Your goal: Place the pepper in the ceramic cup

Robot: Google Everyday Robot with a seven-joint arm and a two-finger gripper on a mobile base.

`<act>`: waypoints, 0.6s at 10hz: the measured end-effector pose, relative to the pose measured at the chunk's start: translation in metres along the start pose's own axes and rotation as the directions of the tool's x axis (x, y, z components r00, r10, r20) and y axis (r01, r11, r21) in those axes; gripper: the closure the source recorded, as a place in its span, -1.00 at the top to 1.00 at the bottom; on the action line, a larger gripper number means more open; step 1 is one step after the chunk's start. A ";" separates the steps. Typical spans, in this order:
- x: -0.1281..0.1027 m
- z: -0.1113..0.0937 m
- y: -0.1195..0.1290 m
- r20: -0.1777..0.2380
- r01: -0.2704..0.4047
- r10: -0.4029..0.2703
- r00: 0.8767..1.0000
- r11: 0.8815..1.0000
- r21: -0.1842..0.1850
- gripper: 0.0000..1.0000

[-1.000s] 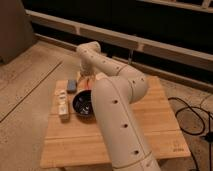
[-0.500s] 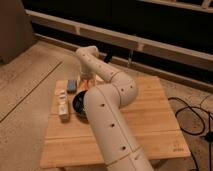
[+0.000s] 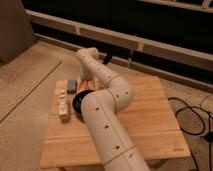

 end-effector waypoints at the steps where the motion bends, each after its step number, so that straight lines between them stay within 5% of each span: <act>1: 0.000 0.001 -0.001 -0.005 0.002 -0.002 1.000 1.000 0.001 -0.05; 5: 0.003 0.007 -0.004 -0.025 0.008 -0.008 1.000 1.000 0.002 -0.96; 6: 0.002 0.006 -0.004 -0.023 0.007 -0.006 1.000 1.000 0.001 -1.00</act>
